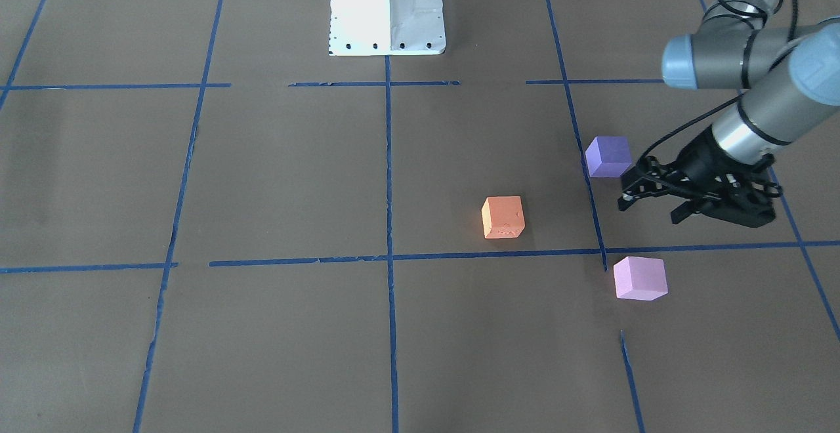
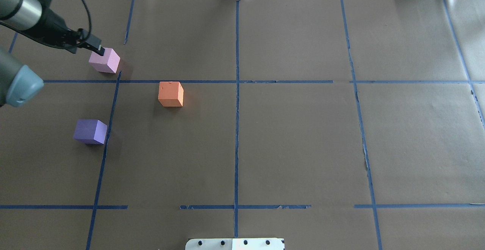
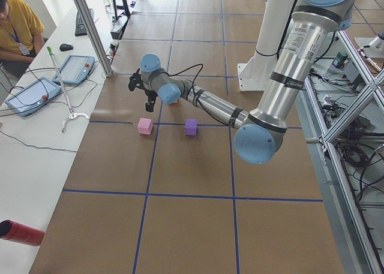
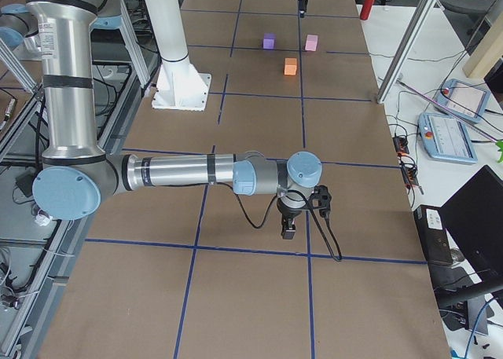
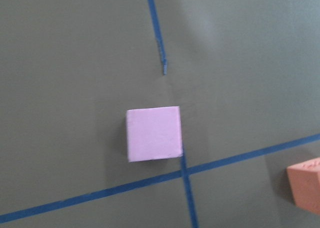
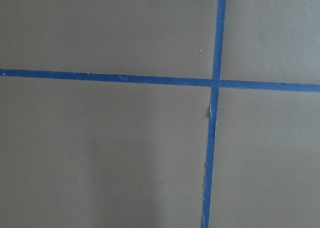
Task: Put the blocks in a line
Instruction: 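Move the left gripper over the orange cube and lower onto it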
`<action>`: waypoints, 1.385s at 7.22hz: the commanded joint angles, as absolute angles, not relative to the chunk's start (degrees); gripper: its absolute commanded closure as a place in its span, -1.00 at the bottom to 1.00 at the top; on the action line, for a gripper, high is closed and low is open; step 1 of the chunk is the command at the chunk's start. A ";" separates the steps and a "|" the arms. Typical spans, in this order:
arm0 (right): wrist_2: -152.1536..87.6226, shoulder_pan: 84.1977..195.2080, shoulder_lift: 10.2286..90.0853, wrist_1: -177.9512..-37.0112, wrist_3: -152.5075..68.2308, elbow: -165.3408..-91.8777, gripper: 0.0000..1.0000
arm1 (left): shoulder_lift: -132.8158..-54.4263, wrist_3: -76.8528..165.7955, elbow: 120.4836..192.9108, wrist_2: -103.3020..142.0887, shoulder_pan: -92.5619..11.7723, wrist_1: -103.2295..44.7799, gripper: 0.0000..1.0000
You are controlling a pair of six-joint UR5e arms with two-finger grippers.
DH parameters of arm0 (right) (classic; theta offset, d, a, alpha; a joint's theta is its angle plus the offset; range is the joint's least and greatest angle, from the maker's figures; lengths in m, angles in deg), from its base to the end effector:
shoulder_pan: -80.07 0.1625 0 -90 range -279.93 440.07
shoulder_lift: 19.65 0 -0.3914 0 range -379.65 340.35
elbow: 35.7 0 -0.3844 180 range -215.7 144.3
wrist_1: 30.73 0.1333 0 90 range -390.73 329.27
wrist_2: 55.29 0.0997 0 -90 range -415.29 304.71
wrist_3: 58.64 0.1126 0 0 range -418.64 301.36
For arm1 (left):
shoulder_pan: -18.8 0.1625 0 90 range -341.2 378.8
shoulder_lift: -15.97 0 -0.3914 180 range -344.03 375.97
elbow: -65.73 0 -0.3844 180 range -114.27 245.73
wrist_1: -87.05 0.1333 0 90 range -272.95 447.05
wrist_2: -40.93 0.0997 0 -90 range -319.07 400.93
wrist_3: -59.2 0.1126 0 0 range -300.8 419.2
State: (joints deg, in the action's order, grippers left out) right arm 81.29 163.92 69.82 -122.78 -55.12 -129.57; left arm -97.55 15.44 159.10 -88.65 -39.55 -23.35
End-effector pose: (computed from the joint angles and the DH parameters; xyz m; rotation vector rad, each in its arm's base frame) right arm -0.0012 -0.4924 0.5976 -0.0299 -0.8134 -0.0600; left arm 0.2784 -0.5690 0.3331 0.2276 0.9954 0.0922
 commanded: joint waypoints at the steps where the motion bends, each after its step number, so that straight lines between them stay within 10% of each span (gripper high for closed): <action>1: 81.29 163.92 69.82 -122.76 -55.12 -129.57 -1.00 | -102.67 0.65 157.41 -85.55 -30.64 -23.07 -1.00; 9: 81.29 163.92 69.82 -122.76 -55.12 -129.66 -1.00 | -107.69 -8.91 150.28 -70.26 -20.41 -20.79 -0.99; 10: 81.29 163.92 69.82 -122.76 -55.12 -129.66 -1.00 | -107.69 -9.26 148.97 -70.26 -19.88 -20.87 -0.67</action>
